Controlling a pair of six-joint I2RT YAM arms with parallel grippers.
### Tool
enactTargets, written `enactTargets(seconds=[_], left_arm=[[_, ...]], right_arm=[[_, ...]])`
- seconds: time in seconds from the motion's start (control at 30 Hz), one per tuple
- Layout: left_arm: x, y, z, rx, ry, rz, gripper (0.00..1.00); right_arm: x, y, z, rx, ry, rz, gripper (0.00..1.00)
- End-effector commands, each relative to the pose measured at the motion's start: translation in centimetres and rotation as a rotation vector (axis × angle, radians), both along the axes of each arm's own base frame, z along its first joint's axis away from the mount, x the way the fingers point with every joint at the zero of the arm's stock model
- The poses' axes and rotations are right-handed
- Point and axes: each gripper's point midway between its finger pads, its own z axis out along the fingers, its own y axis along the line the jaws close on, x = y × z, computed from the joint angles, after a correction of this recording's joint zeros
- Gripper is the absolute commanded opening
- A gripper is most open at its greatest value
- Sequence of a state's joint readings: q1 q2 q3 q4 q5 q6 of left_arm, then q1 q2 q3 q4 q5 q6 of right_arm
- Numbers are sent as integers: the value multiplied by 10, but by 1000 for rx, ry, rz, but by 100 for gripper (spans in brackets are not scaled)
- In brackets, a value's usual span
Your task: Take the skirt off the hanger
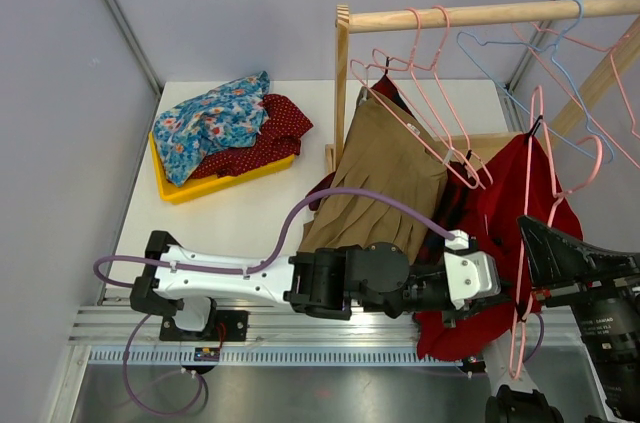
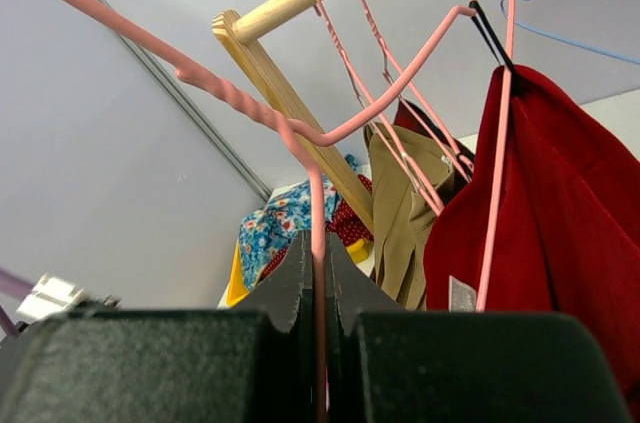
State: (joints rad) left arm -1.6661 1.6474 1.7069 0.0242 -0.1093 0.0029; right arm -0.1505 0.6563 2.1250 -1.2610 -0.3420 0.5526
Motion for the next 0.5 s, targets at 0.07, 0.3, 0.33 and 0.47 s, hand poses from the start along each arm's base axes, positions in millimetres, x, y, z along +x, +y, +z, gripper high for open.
enactTargets(seconds=[0.07, 0.3, 0.33, 0.47], left_arm=[[-14, 6, 42, -177, 38, -93, 0], [-28, 18, 31, -124, 49, -125, 0], [-30, 22, 32, -121, 46, -112, 0], [-45, 39, 38, -110, 25, -104, 0]], right_arm=[[6, 2, 22, 9, -80, 24, 0], [18, -12, 17, -16, -61, -46, 0], [19, -15, 16, -19, -58, -56, 0], [29, -27, 9, -43, -36, -105, 0]])
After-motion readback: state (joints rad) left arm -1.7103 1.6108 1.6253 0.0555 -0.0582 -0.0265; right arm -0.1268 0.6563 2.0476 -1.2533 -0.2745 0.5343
